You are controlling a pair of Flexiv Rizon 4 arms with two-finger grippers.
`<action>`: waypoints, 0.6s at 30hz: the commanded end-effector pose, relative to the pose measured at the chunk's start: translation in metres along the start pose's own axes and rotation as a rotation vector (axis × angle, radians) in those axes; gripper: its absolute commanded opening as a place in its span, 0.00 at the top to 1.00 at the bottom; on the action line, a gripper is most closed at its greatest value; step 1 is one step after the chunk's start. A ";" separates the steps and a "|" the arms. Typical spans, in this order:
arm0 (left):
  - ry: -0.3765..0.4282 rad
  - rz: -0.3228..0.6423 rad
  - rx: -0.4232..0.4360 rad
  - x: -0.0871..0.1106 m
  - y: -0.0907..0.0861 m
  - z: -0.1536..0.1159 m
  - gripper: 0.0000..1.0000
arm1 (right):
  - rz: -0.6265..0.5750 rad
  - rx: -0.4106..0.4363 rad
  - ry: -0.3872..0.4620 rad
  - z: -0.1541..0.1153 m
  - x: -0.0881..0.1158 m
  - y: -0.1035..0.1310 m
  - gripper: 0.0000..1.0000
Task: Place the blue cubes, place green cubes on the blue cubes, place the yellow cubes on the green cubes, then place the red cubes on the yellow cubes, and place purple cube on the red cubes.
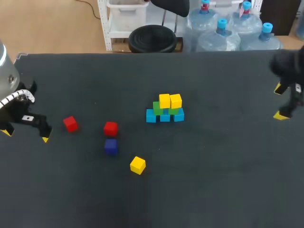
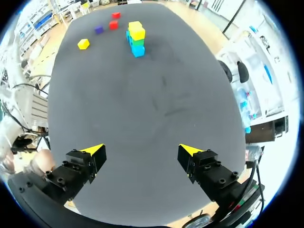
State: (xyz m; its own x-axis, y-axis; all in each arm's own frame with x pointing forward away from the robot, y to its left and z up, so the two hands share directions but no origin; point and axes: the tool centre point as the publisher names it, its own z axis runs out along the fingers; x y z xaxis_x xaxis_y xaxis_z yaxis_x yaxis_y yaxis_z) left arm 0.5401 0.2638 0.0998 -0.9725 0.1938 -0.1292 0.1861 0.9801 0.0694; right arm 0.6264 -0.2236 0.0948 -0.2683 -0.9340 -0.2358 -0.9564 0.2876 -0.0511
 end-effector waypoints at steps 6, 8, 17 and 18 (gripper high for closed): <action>-0.001 0.002 0.004 0.000 0.001 0.000 0.00 | -0.102 -0.013 -0.032 0.021 -0.025 -0.022 0.00; -0.001 0.002 0.004 0.000 0.001 0.000 0.00 | -0.151 -0.070 0.016 0.037 -0.047 -0.025 0.00; -0.001 0.002 0.004 0.000 0.001 0.000 0.00 | -0.191 -0.120 0.009 0.048 -0.062 -0.025 0.00; -0.001 0.002 0.004 0.000 0.001 0.000 0.00 | -0.191 -0.120 0.009 0.048 -0.062 -0.025 0.00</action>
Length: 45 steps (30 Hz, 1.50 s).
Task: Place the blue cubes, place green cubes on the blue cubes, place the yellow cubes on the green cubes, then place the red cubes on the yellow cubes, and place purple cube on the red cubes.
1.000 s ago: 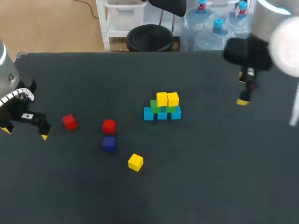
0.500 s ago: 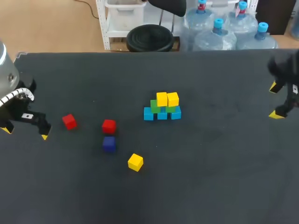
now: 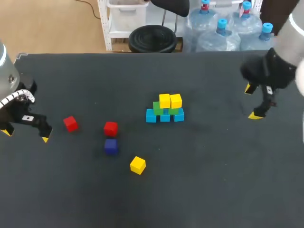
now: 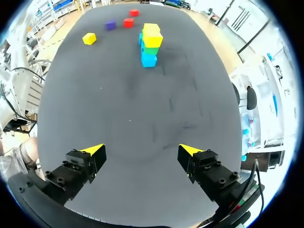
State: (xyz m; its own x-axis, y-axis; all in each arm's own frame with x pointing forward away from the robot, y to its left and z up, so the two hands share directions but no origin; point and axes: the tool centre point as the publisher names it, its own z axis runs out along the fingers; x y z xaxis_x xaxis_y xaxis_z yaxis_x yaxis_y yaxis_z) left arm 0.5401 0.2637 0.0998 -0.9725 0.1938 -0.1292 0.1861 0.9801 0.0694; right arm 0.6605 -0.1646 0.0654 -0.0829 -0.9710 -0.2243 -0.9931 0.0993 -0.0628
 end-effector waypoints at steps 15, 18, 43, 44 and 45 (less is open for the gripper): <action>-0.022 0.124 0.002 -0.001 -0.019 -0.005 0.00 | -0.001 -0.088 0.000 0.003 -0.003 -0.012 0.00; 0.009 0.342 0.002 -0.012 -0.062 -0.010 0.00 | -0.001 -0.088 0.000 0.003 -0.003 -0.012 0.00; 0.036 0.747 0.082 -0.019 -0.143 0.004 0.00 | -0.001 -0.088 0.000 0.003 -0.003 -0.012 0.00; 0.036 0.747 0.082 -0.019 -0.143 0.004 0.00 | -0.001 -0.088 0.000 0.003 -0.003 -0.012 0.00; 0.064 0.761 0.067 -0.024 -0.147 0.002 0.00 | -0.001 -0.088 0.000 0.003 -0.003 -0.012 0.00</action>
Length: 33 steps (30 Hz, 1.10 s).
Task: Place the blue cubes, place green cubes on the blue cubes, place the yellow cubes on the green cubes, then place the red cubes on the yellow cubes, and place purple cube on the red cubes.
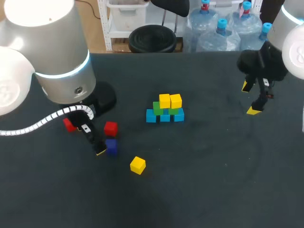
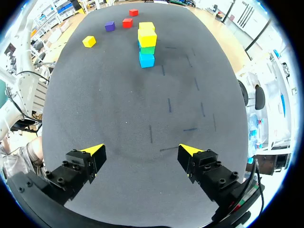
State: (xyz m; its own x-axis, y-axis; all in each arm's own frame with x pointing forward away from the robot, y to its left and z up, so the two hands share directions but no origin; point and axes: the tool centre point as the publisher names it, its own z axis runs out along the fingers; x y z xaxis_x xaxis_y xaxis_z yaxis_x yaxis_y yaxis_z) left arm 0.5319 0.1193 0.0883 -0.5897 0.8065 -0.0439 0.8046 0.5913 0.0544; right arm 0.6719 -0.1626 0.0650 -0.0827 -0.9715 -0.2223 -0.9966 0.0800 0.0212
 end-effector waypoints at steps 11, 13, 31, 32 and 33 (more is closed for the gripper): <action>0.212 -0.052 0.060 -0.034 -0.058 0.026 0.00 | -0.001 -0.001 -0.002 0.001 0.000 -0.001 0.00; 0.200 -0.091 0.068 -0.029 -0.067 0.029 0.00 | -0.001 -0.001 -0.002 0.001 0.000 -0.001 0.00; 0.050 -0.167 0.175 -0.030 -0.096 0.055 0.00 | -0.001 -0.001 -0.002 0.001 0.000 -0.001 0.00; 0.055 -0.152 0.178 -0.034 -0.097 0.056 0.00 | -0.001 -0.001 -0.002 0.001 0.000 -0.001 0.00; 0.058 -0.138 0.180 -0.039 -0.099 0.056 0.00 | -0.001 -0.001 -0.002 0.001 0.000 -0.001 0.00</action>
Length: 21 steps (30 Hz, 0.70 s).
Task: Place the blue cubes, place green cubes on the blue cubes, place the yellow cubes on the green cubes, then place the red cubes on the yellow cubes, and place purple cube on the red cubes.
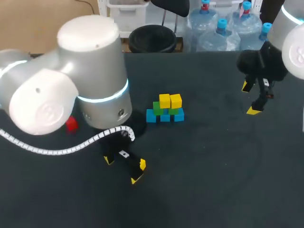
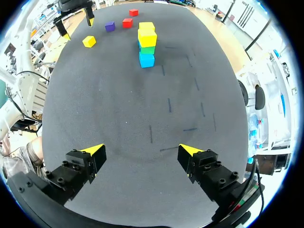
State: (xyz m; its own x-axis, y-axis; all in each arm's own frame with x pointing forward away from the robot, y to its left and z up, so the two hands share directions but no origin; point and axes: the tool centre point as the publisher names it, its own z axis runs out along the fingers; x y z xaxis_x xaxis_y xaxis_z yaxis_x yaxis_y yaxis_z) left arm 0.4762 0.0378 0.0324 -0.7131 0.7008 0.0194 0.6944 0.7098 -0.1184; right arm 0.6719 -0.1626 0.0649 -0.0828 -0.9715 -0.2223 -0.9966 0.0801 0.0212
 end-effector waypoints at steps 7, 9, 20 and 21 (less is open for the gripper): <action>0.029 0.187 0.006 -0.028 -0.009 0.004 0.00 | -0.001 -0.001 -0.002 0.001 0.000 -0.001 0.00; 0.029 0.187 0.006 -0.028 -0.009 0.004 0.00 | -0.001 -0.001 -0.002 0.001 0.000 -0.001 0.00; 0.029 0.187 0.006 -0.028 -0.009 0.004 0.00 | -0.001 -0.001 -0.002 0.001 0.000 -0.001 0.00; 0.029 0.187 0.006 -0.028 -0.009 0.004 0.00 | -0.001 -0.001 -0.002 0.001 0.000 -0.001 0.00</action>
State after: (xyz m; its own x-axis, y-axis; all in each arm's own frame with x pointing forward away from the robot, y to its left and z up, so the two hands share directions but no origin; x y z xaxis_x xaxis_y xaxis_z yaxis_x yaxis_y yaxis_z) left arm 0.4876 0.0121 0.0296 -0.5699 0.8214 0.0219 0.8135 0.5677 -0.1260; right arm 0.6719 -0.1626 0.0649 -0.0828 -0.9714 -0.2224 -0.9966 0.0801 0.0212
